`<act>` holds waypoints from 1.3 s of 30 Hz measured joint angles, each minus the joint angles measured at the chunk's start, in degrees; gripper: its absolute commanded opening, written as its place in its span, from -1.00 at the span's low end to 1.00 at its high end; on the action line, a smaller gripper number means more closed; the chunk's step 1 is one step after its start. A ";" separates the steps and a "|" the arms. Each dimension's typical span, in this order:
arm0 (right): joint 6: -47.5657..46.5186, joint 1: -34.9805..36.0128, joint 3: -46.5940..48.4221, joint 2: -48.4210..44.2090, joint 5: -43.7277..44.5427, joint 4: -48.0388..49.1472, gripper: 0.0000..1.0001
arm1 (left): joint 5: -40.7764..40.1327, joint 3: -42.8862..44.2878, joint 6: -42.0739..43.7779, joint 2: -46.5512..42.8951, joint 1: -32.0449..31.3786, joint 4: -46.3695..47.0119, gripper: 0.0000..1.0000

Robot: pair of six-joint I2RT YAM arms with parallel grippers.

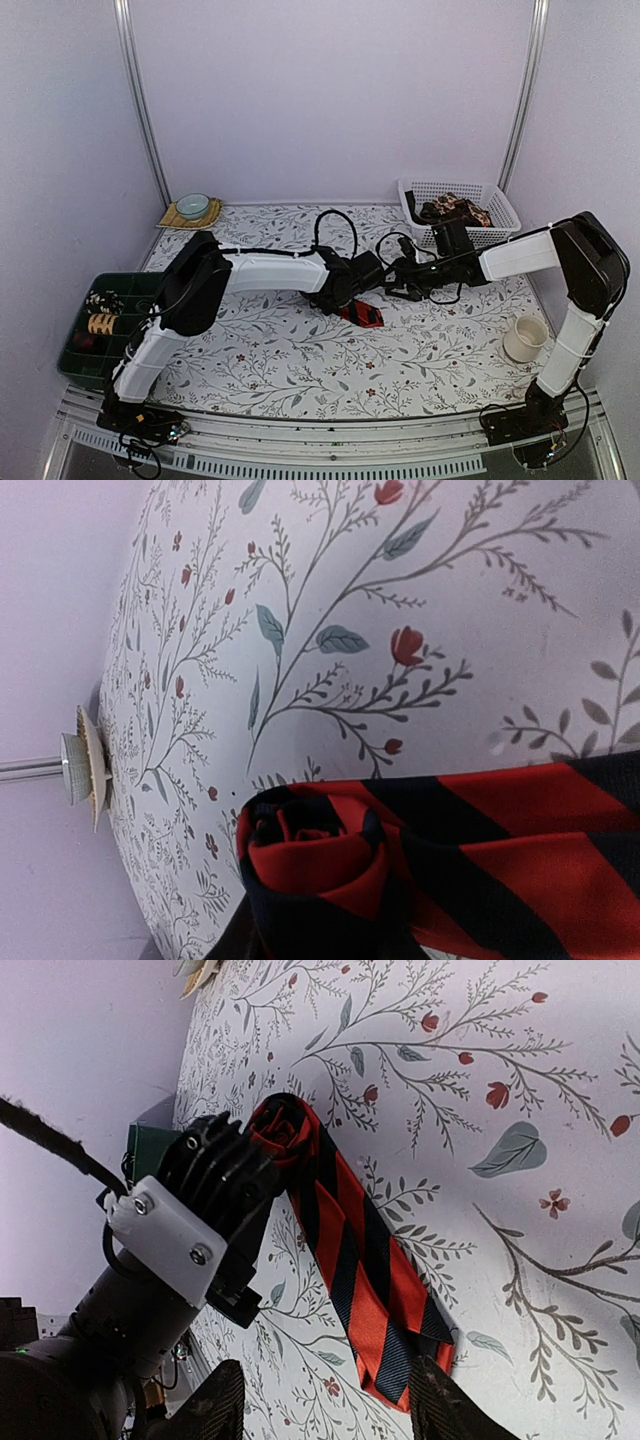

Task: Roll the ties
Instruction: Roll the tie at the center of the board.

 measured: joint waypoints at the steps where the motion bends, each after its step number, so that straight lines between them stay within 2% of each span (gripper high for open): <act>1: 0.02 0.00 0.00 0.00 -0.13 0.09 0.11 | -0.35 -0.04 0.37 0.07 -0.24 -0.31 -0.50; 5: 0.09 -0.02 -0.02 0.00 -0.44 0.52 0.11 | -0.07 -0.35 1.79 0.07 -0.68 -0.79 -0.13; 6: 0.17 -0.02 -0.02 0.00 -0.44 0.63 0.11 | 0.37 -0.46 2.10 0.07 -0.70 -0.83 -0.09; 14: 0.22 -0.02 -0.09 0.00 -0.48 0.74 0.11 | 2.36 1.31 2.34 0.39 -0.68 -2.54 -0.02; 24: 0.24 -0.02 -0.24 0.00 -0.59 0.94 0.11 | 6.38 1.92 3.02 -0.66 -0.68 -1.68 0.37; 34: 0.24 -0.02 -0.31 0.00 -0.66 1.20 0.11 | 10.25 1.92 3.34 -1.68 -0.68 -1.31 0.49; 39: 0.24 -0.02 -0.31 0.00 -0.66 1.20 0.11 | 10.84 2.49 3.80 -1.68 -0.68 -1.31 0.66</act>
